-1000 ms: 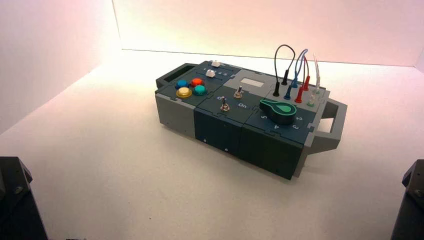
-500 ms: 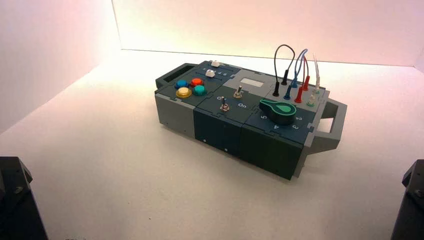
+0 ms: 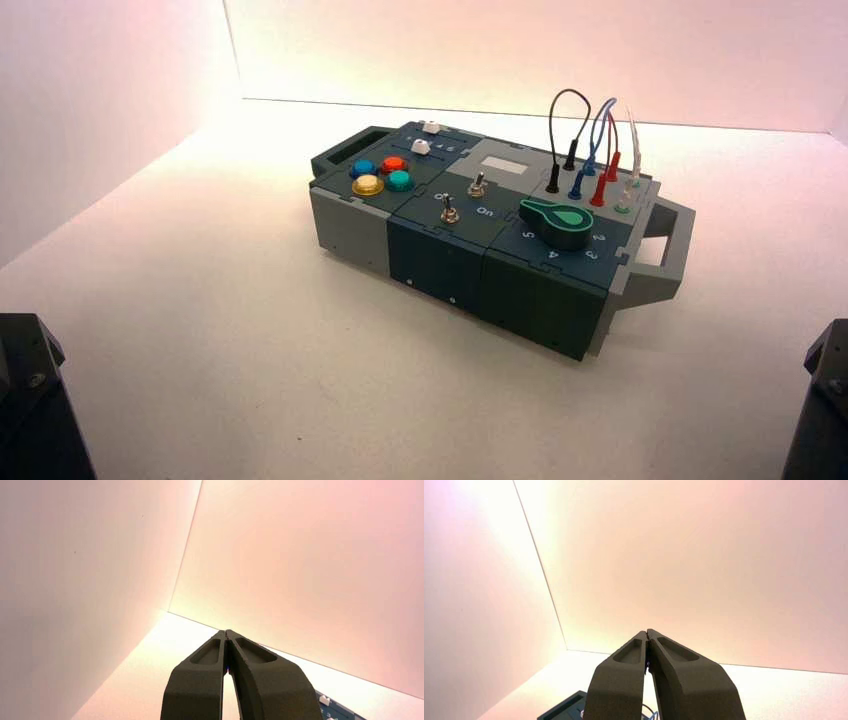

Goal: Move the box away.

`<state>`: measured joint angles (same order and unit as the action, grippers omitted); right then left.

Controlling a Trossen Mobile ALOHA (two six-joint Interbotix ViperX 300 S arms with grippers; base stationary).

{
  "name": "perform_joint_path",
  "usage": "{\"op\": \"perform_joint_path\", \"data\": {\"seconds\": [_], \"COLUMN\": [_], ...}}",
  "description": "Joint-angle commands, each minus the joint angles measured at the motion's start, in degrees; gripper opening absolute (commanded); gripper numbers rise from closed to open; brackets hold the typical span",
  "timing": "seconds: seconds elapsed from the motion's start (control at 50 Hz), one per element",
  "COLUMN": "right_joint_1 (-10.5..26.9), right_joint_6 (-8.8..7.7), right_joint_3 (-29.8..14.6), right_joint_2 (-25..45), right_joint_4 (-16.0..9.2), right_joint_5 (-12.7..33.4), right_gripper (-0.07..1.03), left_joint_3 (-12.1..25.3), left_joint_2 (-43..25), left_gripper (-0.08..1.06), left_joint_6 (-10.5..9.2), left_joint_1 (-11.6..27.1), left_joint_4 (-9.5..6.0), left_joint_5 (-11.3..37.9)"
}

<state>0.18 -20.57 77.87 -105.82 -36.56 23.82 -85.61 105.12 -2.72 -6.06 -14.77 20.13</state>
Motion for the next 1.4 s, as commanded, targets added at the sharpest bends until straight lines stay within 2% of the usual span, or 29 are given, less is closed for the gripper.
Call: {"op": "perform_joint_path", "data": {"seconds": [0.02, 0.04, 0.16, 0.34, 0.56, 0.78, 0.96, 1.0, 1.3, 1.4], "right_joint_1": [-0.6, -0.5, -0.6, -0.5, -0.1, -0.1, -0.1, 0.0, 0.0, 0.0], "right_joint_6": [12.74, 12.22, 11.51, 11.51, 11.51, 11.51, 11.16, 10.63, 9.76, 9.05], "right_joint_3": [8.0, 7.7, 6.7, 6.2, 4.5, 3.3, 2.4, 1.3, -5.4, -6.6], "right_joint_2": [-5.7, -5.7, -5.7, -5.7, -5.7, -4.5, -0.4, 0.9, 6.4, 10.3], "right_joint_4": [-5.4, -5.4, -5.4, -5.3, -4.7, -3.7, -3.6, -3.6, -3.4, -3.4], "right_joint_5": [8.9, 8.5, 8.2, 8.0, 8.3, 9.1, 9.6, 10.0, 15.3, 16.4], "right_gripper": [-0.02, -0.02, -0.02, -0.02, -0.02, -0.02, -0.02, -0.02, -0.02, -0.02], "left_joint_3": [-0.4, 0.1, 0.4, 1.5, 4.9, 6.0, 9.7, 11.7, 17.9, 20.7], "left_joint_2": [5.3, 5.3, 5.3, 5.3, 5.2, -0.8, -8.5, -11.6, -23.2, -28.2], "left_gripper": [-0.03, -0.03, -0.03, -0.03, -0.03, -0.03, -0.03, -0.03, -0.03, -0.03], "left_joint_6": [-10.81, -10.81, -10.81, -11.43, -11.07, -10.63, -7.73, -6.77, -4.48, -2.99], "left_joint_1": [3.7, 3.7, 3.7, 3.9, 4.9, 6.8, 10.3, 11.3, 16.6, 19.0], "left_joint_4": [0.00, 0.00, 0.00, -1.23, -1.05, -1.05, -0.88, -0.97, -0.88, -0.79], "left_joint_5": [6.5, 6.3, 6.0, 5.9, 6.0, 6.8, 6.5, 6.9, 10.7, 12.8]}}
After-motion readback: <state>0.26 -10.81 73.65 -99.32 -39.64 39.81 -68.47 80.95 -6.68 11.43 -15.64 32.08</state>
